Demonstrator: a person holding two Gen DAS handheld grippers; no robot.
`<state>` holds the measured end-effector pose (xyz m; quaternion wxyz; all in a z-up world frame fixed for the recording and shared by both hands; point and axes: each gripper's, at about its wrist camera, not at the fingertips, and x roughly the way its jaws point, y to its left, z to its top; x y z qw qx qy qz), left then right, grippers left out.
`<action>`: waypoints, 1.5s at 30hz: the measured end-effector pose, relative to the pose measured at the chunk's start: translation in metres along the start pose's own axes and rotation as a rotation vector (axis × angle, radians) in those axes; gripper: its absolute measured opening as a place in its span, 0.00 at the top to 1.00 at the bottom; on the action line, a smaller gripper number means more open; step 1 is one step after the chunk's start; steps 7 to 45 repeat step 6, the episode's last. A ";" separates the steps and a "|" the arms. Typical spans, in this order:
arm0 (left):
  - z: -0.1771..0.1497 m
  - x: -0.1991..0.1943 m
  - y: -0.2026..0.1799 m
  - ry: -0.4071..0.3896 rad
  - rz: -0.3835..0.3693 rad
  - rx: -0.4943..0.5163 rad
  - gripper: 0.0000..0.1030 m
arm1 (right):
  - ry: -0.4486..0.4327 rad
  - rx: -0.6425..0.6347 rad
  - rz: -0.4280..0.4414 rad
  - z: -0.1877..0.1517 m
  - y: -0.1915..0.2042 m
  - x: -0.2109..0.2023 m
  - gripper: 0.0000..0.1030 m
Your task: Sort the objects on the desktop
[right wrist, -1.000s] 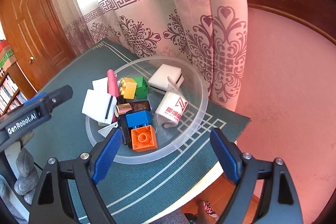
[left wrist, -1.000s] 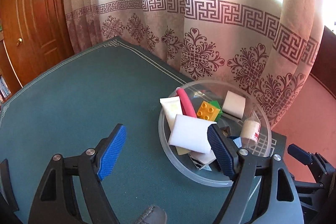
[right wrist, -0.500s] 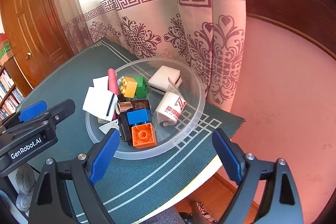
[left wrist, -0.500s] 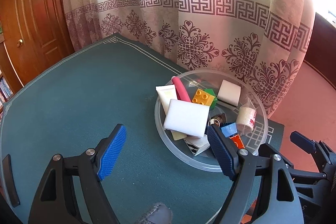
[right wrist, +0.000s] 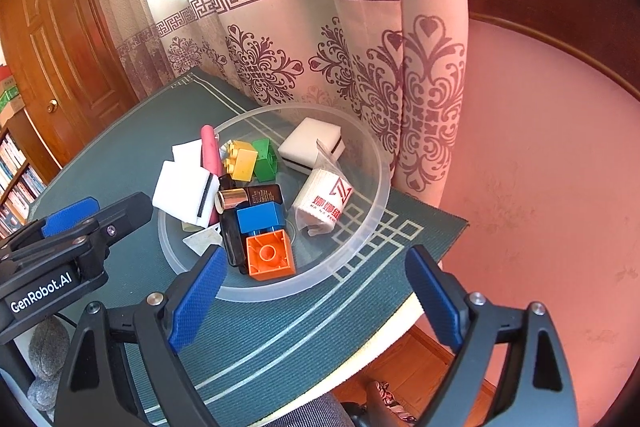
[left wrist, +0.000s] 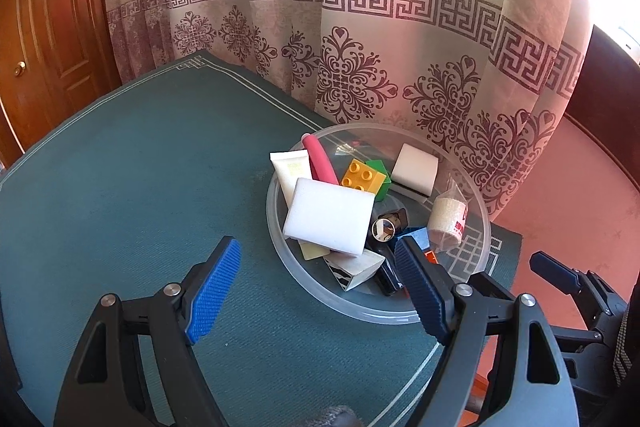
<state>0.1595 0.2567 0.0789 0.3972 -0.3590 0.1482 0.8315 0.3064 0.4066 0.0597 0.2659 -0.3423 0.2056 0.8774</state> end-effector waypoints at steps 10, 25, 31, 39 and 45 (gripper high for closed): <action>-0.001 0.001 0.002 -0.004 0.003 0.011 0.20 | 0.005 0.001 -0.001 -0.001 0.001 0.002 0.10; -0.001 0.001 0.002 -0.004 0.003 0.011 0.20 | 0.005 0.001 -0.001 -0.001 0.001 0.002 0.10; -0.001 0.001 0.002 -0.004 0.003 0.011 0.20 | 0.005 0.001 -0.001 -0.001 0.001 0.002 0.10; -0.001 0.001 0.002 -0.004 0.003 0.011 0.20 | 0.005 0.001 -0.001 -0.001 0.001 0.002 0.10; -0.001 0.001 0.002 -0.004 0.003 0.011 0.20 | 0.005 0.001 -0.001 -0.001 0.001 0.002 0.10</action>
